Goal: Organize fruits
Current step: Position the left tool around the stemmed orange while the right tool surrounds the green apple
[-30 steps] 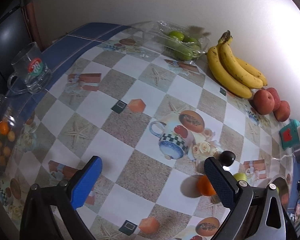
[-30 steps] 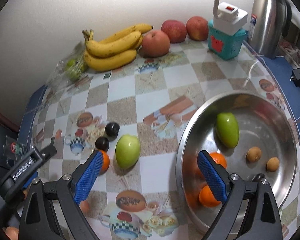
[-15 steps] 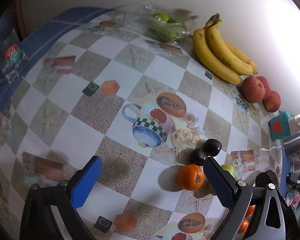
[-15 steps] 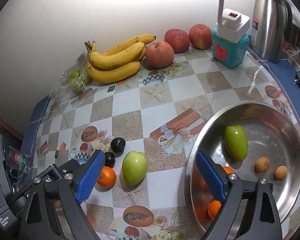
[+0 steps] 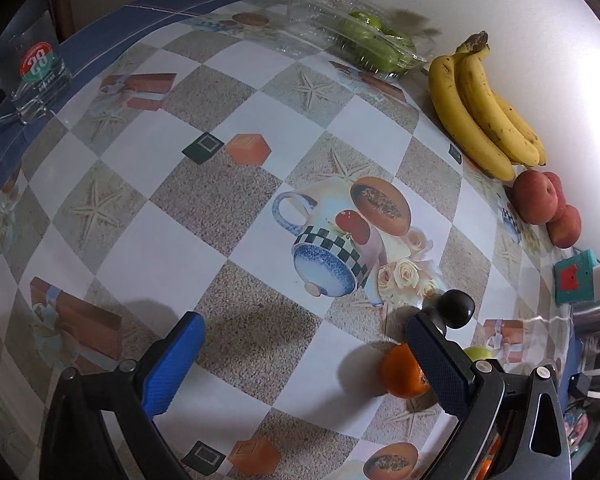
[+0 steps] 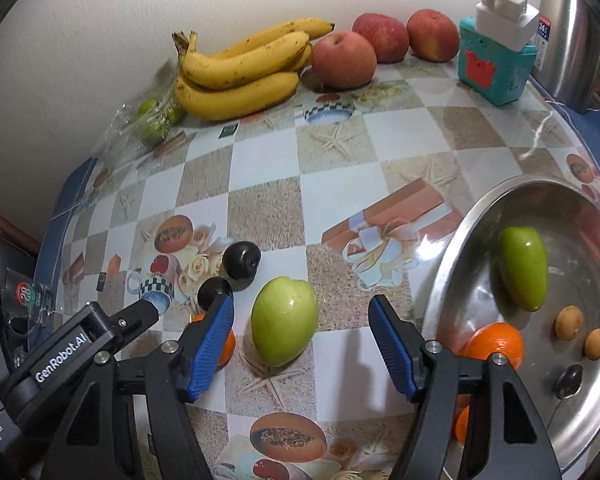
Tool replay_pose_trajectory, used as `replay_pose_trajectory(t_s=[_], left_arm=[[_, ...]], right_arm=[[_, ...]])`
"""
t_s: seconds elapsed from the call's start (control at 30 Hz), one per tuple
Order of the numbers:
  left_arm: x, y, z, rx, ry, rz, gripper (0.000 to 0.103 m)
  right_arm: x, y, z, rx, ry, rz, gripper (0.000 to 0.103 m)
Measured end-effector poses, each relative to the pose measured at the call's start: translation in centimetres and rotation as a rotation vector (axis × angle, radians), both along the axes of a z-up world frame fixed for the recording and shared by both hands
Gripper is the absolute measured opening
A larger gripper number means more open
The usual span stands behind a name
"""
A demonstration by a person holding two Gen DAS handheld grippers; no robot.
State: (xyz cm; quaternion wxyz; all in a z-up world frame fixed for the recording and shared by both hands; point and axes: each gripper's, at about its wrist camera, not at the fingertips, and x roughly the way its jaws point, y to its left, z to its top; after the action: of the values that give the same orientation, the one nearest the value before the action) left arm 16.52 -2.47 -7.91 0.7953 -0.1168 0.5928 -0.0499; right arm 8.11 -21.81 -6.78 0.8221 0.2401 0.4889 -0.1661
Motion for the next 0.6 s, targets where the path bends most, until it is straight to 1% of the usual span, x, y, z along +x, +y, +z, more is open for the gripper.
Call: replay_pose_trajectory(t_s=[0.2, 0.3, 0.4, 0.43, 0.5, 0.6], left_arm=[[0.1, 0.1, -0.2, -0.012, 0.009, 0.0, 0.102], [0.1, 0.1, -0.2, -0.018, 0.012, -0.001, 0.102], [0.1, -0.2, -0.2, -0.029, 0.016, -0.01, 0.102], [0.1, -0.3, -0.2, -0.032, 0.017, -0.014, 0.101], [0.1, -0.8, -0.2, -0.037, 0.019, -0.027, 0.102], [-0.1, -1.7, 0.0, -0.049, 0.021, -0.058, 0.101]], right_arm=[[0.5, 0.3, -1.2, 0.009, 0.025, 0.012, 0.07], [0.7, 0.4, -1.7, 0.018, 0.036, 0.02, 0.063], [0.6, 0.4, -1.8, 0.019, 0.037, 0.02, 0.06], [0.5, 0.4, -1.7, 0.019, 0.032, 0.018, 0.056], [0.5, 0.4, -1.6, 0.024, 0.027, 0.017, 0.051], [0.4, 0.5, -1.4, 0.029, 0.014, 0.021, 0.047]])
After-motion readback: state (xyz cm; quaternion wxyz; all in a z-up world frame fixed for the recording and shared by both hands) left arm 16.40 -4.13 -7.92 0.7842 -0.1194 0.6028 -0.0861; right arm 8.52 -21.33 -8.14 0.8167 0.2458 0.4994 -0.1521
